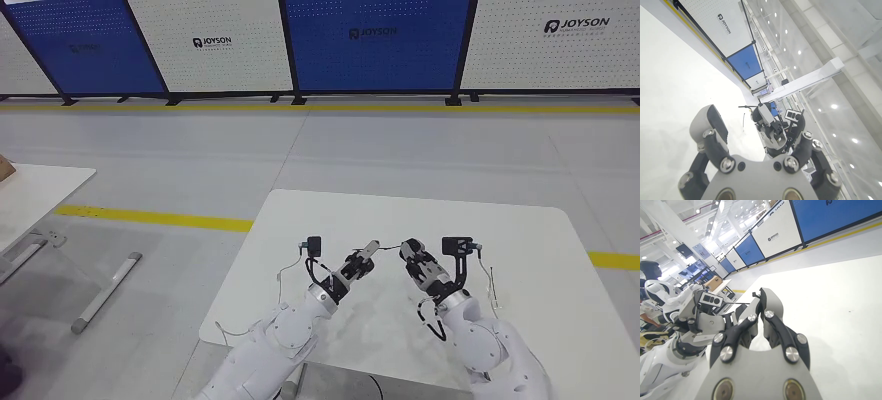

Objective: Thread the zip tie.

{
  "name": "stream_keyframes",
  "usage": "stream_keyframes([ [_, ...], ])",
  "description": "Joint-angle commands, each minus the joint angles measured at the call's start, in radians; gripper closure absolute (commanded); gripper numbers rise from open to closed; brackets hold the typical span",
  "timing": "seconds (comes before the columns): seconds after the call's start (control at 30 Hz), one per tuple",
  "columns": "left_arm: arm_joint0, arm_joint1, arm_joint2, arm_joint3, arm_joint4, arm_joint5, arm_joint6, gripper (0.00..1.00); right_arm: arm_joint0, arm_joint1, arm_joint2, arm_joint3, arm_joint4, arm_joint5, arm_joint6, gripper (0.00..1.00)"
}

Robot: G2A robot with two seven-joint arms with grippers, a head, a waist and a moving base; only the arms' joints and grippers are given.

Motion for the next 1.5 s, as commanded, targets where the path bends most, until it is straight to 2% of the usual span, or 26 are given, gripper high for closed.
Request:
stream_keyframes([
  [0.0,0.0,0.0,0.0,0.0,0.0,0.0,0.0,0.0,0.0,0.0,0.0,0.0,-0.001,0.0,0.0,1.0],
  [0.53,0.0,0.0,0.0,0.0,0.0,0.0,0.0,0.0,0.0,0.0,0.0,0.0,-0.001,0.0,0.0,1.0],
  [0.63,0.0,0.0,0.0,0.0,0.0,0.0,0.0,0.0,-0.009,0.0,0.0,0.001,-0.022,0.02,-0.023,1.0],
  [0.77,0.0,0.0,0.0,0.0,0.0,0.0,0.0,0.0,-0.026,0.001,0.011,-0.002,-0.013,0.017,-0.066,1.0],
  [1.27,0.0,0.0,0.0,0.0,0.0,0.0,0.0,0.0,-0.032,0.003,0.015,-0.006,-0.014,0.016,-0.065,1.0],
  [1.33,-0.003,-0.001,0.0,-0.006,0.055,0.0,0.043,0.0,-0.032,0.003,0.015,-0.006,-0.014,0.016,-0.065,1.0],
  [1.47,-0.011,-0.006,0.024,-0.005,0.113,0.0,0.078,0.0,-0.032,0.003,0.015,-0.006,-0.014,0.016,-0.065,1.0],
])
